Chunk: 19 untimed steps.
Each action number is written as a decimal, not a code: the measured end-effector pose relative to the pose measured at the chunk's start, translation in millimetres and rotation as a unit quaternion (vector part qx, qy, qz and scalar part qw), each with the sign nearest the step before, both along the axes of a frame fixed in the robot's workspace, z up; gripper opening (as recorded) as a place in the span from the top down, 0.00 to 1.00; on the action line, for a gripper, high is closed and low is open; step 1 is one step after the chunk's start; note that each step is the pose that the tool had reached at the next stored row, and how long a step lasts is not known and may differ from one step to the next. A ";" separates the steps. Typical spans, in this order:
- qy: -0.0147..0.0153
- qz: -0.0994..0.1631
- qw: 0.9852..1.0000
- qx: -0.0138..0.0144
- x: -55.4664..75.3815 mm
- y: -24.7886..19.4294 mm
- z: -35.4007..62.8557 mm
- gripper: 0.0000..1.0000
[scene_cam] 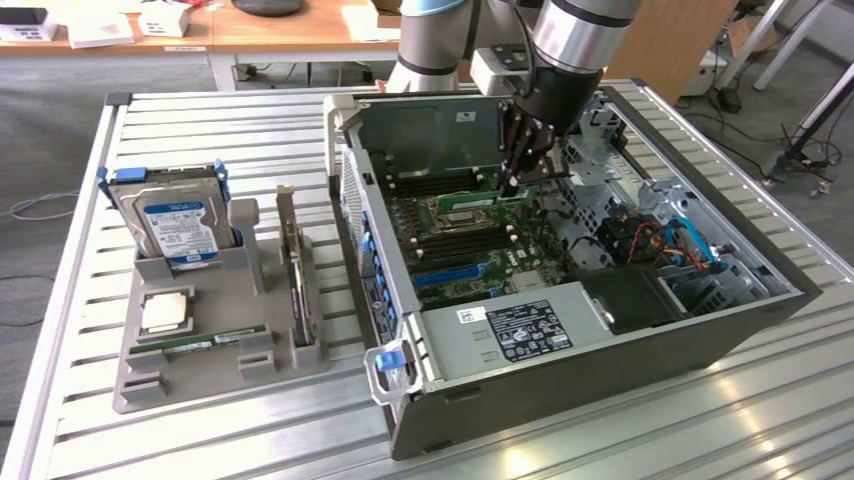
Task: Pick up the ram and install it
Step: 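Insert the ram into the slot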
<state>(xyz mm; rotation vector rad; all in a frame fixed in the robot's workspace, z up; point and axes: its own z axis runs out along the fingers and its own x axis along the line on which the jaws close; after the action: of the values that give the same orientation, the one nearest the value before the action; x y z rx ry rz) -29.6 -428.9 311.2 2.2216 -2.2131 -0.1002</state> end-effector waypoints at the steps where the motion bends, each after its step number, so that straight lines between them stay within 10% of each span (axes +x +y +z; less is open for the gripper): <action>1: 0.000 -0.001 1.000 0.000 0.0 0.0 -0.2 0.88; 19: 0.000 -0.009 1.000 0.000 0.0 0.0 -10.3 0.88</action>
<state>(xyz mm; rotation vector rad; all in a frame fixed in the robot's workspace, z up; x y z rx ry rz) -29.6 -428.9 300.8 2.2022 -2.2333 -0.1002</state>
